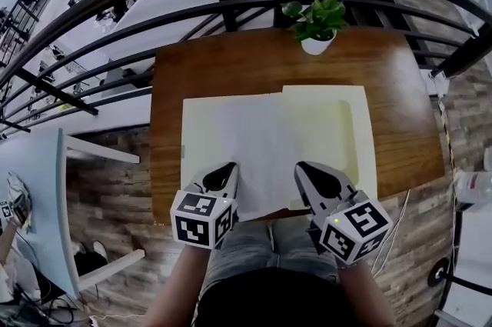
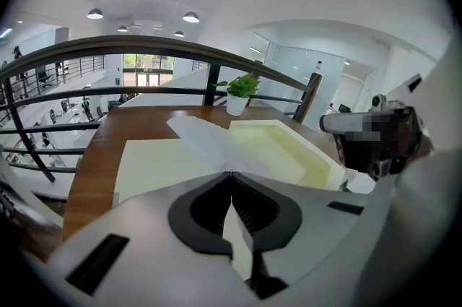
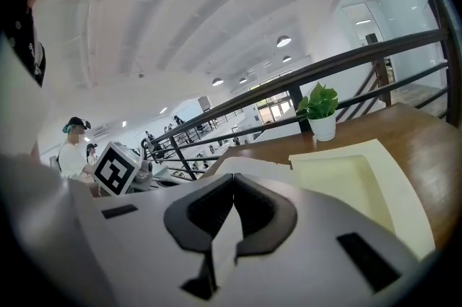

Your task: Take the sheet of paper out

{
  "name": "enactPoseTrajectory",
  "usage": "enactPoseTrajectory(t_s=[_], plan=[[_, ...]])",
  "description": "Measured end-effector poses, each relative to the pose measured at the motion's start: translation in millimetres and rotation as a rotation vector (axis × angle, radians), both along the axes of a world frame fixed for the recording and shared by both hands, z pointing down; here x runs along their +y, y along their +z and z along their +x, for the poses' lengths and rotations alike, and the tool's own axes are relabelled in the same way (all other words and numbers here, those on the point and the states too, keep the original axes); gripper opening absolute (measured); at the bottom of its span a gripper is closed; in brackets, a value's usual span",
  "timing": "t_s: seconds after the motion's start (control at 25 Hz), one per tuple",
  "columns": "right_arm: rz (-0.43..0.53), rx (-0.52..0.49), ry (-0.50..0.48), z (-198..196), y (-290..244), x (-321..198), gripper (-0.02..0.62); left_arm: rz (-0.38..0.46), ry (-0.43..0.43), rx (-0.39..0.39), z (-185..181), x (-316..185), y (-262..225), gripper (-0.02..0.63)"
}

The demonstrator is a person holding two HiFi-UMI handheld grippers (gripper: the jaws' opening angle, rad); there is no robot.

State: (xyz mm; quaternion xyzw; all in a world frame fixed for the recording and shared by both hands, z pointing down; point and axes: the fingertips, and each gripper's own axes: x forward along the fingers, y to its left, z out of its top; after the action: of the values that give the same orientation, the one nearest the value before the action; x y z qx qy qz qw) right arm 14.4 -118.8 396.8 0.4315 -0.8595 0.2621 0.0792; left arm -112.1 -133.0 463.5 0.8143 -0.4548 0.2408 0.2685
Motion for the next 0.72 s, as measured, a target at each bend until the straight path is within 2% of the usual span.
enactPoseTrajectory(t_s=[0.36, 0.72], plan=[[0.055, 0.025, -0.038, -24.6, -16.2, -3.7, 0.026, 0.054, -0.066, 0.05, -33.0, -3.3, -21.0, 0.019], [0.12, 0.058, -0.03, -27.3, -35.7, -13.5, 0.027, 0.165, -0.051, 0.09, -40.6, -14.3, -68.7, 0.018]])
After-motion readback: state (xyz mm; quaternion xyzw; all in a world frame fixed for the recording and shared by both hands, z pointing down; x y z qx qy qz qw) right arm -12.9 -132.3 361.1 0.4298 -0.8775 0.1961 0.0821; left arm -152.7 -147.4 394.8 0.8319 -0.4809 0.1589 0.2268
